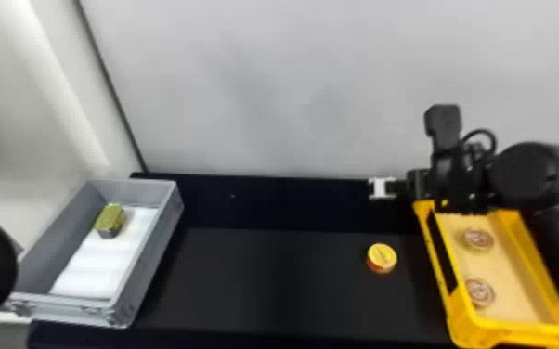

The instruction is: Pick up the round yellow can and place it in the yellow rectangular box

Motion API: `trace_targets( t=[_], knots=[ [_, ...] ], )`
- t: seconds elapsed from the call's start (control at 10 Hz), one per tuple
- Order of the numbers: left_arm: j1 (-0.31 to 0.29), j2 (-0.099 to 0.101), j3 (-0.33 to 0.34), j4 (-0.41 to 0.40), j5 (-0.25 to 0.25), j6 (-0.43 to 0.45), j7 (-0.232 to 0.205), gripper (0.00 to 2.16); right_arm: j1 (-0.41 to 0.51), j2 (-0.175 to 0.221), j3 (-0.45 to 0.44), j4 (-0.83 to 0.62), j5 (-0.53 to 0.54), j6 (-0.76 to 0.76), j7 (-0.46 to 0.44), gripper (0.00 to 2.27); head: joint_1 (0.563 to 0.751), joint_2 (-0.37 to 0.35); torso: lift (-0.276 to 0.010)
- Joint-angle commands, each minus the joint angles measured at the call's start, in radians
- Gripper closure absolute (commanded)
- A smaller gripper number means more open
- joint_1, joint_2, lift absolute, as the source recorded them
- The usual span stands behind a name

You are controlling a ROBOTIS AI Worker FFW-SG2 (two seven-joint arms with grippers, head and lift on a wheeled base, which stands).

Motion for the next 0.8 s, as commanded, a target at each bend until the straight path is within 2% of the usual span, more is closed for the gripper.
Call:
trace_targets(
  t=[0.0,0.2,0.3,0.5,0.7],
  knots=[
    [-0.007,-0.003,-0.017,0.013,0.003,0.0,-0.004,0.16,-0.003,0.022,0.059,0.119,0.141,-0.061,0.083,0.2,0.694,0.054,-0.003],
    [-0.013,-0.009,-0.031,0.024,0.003,-0.008,-0.008,0.16,-0.014,0.031,0.056,0.2,0.268,-0.072,0.225,0.19,0.694,0.054,-0.003],
    [-0.015,-0.014,-0.036,0.03,0.003,-0.015,-0.013,0.16,-0.014,0.033,0.062,0.231,0.302,-0.081,0.252,0.19,0.694,0.054,-0.003],
    [-0.021,-0.014,-0.053,0.042,0.003,-0.026,-0.013,0.16,-0.025,0.051,0.057,0.332,0.409,-0.113,0.384,0.19,0.694,0.054,-0.003],
    [-0.026,-0.012,-0.059,0.048,0.003,-0.035,-0.016,0.16,-0.026,0.069,0.07,0.395,0.435,-0.144,0.415,0.19,0.694,0.054,-0.003]
  ],
)
